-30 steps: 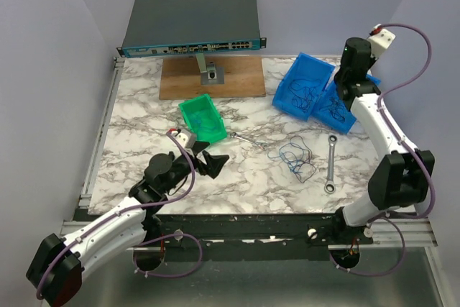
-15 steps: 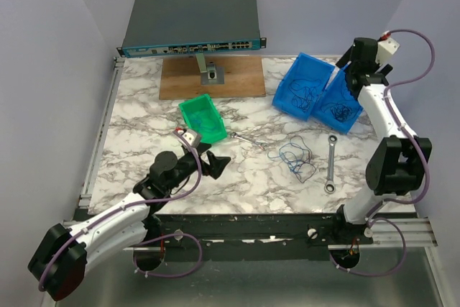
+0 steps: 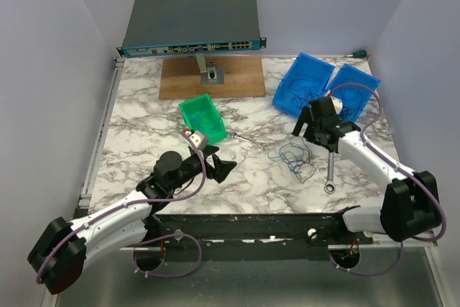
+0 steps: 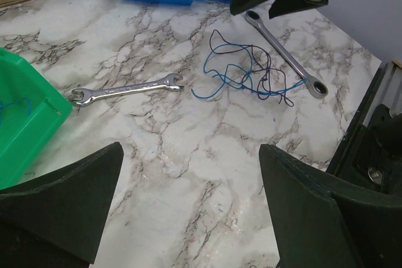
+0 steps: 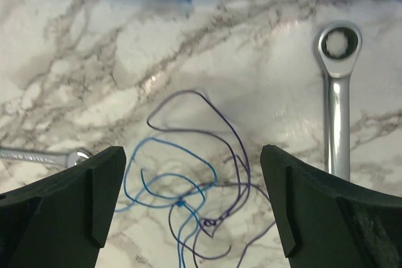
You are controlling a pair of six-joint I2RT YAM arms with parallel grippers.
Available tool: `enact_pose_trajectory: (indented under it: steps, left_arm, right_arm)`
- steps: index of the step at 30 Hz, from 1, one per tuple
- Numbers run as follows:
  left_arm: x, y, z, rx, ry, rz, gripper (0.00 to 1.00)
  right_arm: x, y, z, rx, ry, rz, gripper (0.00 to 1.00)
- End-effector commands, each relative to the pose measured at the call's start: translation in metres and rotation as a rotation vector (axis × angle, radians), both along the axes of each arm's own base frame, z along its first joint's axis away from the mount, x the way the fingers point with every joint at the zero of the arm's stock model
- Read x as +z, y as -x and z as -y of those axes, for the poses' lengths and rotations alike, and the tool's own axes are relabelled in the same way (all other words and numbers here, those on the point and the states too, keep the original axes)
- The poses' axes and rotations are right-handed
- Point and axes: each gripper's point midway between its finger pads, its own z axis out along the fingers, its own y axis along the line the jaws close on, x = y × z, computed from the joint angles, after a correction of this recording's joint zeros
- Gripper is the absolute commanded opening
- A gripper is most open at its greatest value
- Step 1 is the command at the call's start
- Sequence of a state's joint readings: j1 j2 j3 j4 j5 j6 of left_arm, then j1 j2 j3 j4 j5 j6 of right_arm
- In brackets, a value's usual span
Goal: Untangle the cables
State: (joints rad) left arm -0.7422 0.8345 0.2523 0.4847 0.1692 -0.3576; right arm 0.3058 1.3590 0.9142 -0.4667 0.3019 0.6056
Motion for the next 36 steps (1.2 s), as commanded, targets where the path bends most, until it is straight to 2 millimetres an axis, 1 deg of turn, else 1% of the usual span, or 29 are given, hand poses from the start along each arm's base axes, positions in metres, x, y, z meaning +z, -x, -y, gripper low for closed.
enact_pose_trajectory:
  steps: [1, 3, 6, 9, 12, 15, 17, 18, 19, 20, 22, 25, 27, 31, 33, 36]
  left_arm:
    - [0.021, 0.002, 0.009, -0.038, 0.029, 0.053, 0.92]
    - [0.020, 0.003, 0.010, -0.042, 0.025, 0.049, 0.92]
    - [0.021, 0.004, 0.010, -0.050, 0.022, 0.047, 0.90]
    - [0.021, 0.004, 0.009, -0.046, 0.018, 0.048, 0.89]
    - [0.021, 0.005, 0.009, -0.049, 0.017, 0.048, 0.89]
    - [0.023, 0.005, 0.009, -0.051, 0.020, 0.051, 0.89]
    - [0.022, 0.005, 0.010, -0.052, 0.017, 0.050, 0.89]
    - [0.021, 0.005, 0.009, -0.052, 0.015, 0.049, 0.89]
    - [0.021, 0.005, 0.009, -0.052, 0.014, 0.049, 0.89]
    - [0.020, 0.005, 0.010, -0.054, 0.013, 0.050, 0.89]
    - [0.020, 0.006, 0.010, -0.060, 0.012, 0.051, 0.89]
    - [0.020, 0.007, 0.013, -0.077, 0.009, 0.050, 0.89]
    - [0.020, 0.008, 0.014, -0.087, 0.010, 0.047, 0.89]
    - [0.018, 0.010, 0.018, -0.111, 0.006, 0.037, 0.89]
    - [0.018, 0.010, 0.021, -0.125, 0.005, 0.030, 0.89]
    - [0.012, 0.010, 0.025, -0.142, -0.011, 0.006, 0.89]
  right_arm:
    - [-0.006, 0.033, 0.001, -0.017, -0.058, -0.013, 0.95]
    - [-0.015, 0.043, 0.006, -0.033, -0.044, -0.027, 0.92]
    - [-0.028, 0.051, 0.012, -0.060, -0.025, -0.059, 0.90]
    - [-0.040, 0.057, 0.001, -0.038, -0.082, -0.082, 0.88]
    - [-0.057, 0.063, -0.005, -0.041, -0.128, -0.099, 0.82]
    - [-0.072, 0.069, -0.007, -0.051, -0.144, -0.125, 0.63]
    - [-0.077, 0.070, -0.014, -0.025, -0.180, -0.129, 0.45]
    - [-0.076, 0.071, -0.019, -0.003, -0.201, -0.128, 0.27]
    - [-0.075, 0.072, -0.026, 0.034, -0.229, -0.131, 0.11]
    - [-0.072, 0.072, -0.034, 0.072, -0.259, -0.126, 0.01]
    - [-0.064, 0.078, -0.055, 0.182, -0.339, -0.124, 0.01]
    - [-0.045, 0.093, -0.088, 0.374, -0.468, -0.111, 0.01]
    - [-0.032, 0.102, -0.102, 0.455, -0.521, -0.101, 0.01]
    - [0.000, 0.116, -0.120, 0.591, -0.574, -0.034, 0.01]
    - [0.017, 0.120, -0.126, 0.639, -0.595, 0.001, 0.00]
    - [0.040, 0.122, -0.131, 0.692, -0.620, 0.056, 0.01]
